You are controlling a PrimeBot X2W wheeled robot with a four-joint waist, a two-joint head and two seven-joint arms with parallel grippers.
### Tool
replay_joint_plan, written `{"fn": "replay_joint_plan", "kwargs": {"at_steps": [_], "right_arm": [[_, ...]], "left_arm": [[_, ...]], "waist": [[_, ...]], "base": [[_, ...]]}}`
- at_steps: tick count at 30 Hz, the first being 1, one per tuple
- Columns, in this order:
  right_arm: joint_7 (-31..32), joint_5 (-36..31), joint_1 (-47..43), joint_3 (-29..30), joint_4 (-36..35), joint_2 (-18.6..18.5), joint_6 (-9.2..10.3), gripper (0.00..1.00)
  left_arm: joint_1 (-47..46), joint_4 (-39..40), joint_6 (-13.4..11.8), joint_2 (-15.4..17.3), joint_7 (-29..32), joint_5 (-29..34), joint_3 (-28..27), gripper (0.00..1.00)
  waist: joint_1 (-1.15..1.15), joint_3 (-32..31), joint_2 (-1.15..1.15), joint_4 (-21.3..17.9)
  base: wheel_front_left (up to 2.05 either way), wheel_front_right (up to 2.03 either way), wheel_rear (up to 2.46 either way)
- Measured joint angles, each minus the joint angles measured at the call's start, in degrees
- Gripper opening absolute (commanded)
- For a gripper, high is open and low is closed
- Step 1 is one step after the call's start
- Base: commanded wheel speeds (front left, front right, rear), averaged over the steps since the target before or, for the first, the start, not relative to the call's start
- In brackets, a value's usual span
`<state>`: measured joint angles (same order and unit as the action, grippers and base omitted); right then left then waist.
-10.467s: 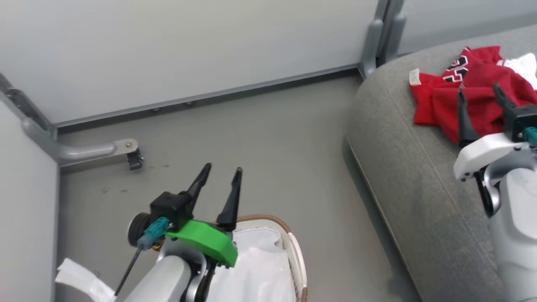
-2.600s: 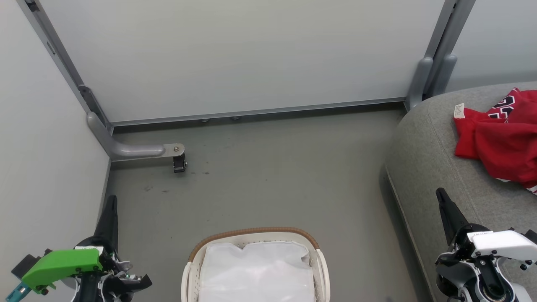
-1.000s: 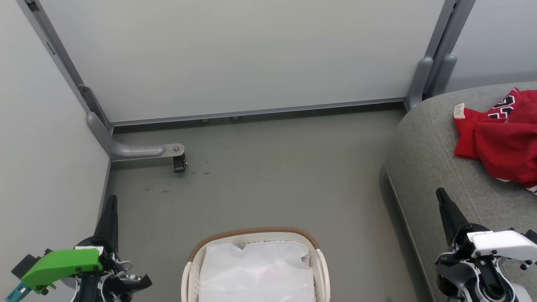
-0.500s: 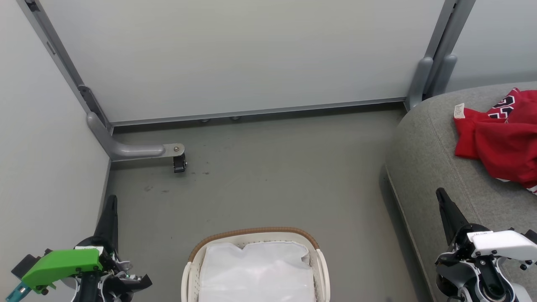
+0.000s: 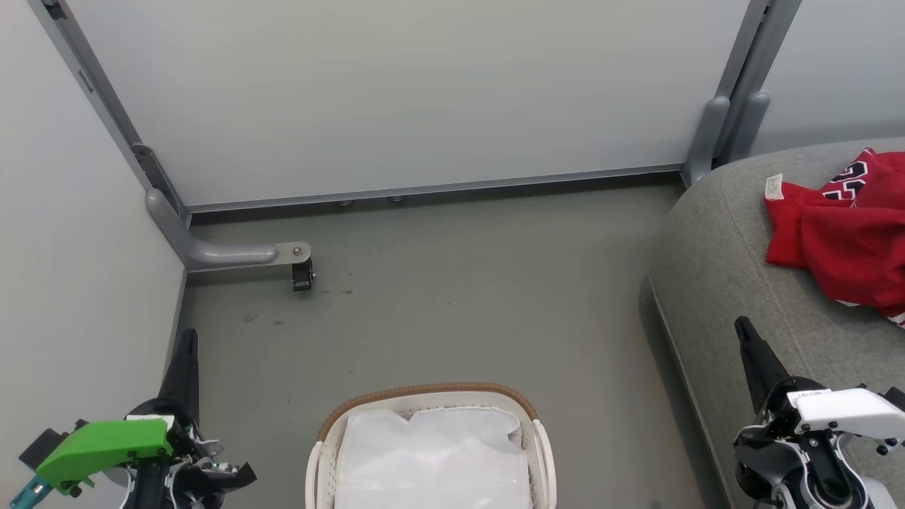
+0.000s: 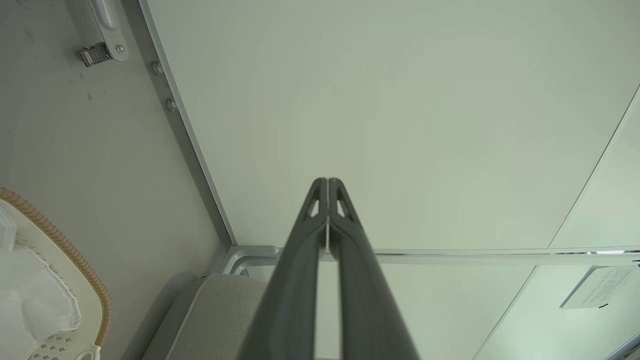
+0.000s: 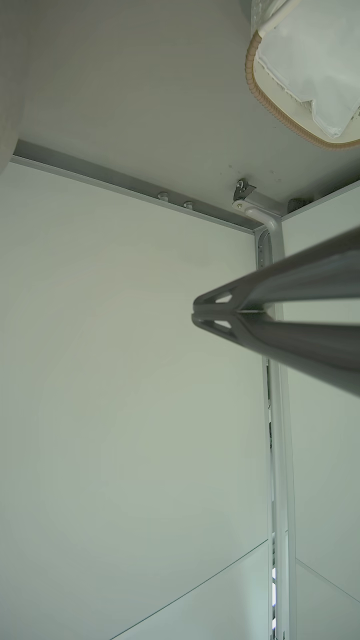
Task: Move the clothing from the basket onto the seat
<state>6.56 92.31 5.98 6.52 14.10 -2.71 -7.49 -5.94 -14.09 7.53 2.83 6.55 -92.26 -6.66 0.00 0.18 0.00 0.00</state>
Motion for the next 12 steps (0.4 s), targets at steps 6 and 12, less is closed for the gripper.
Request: {"fn": "replay_joint_plan", "kwargs": {"at_steps": [6, 12], "right_arm": [[0.0, 0.0, 0.0, 0.0, 0.0, 0.0, 0.00, 0.00], [0.0, 0.0, 0.0, 0.0, 0.0, 0.0, 0.00, 0.00]], "left_arm": [[0.0, 0.0, 0.0, 0.0, 0.0, 0.0, 0.0, 0.00], [0.0, 0.0, 0.0, 0.0, 0.0, 0.0, 0.0, 0.00]], "waist": [[0.00, 0.0, 0.00, 0.0], [0.00, 0.0, 0.00, 0.0]], "base": [[0.00, 0.00, 0.00], [0.00, 0.00, 0.00]]}}
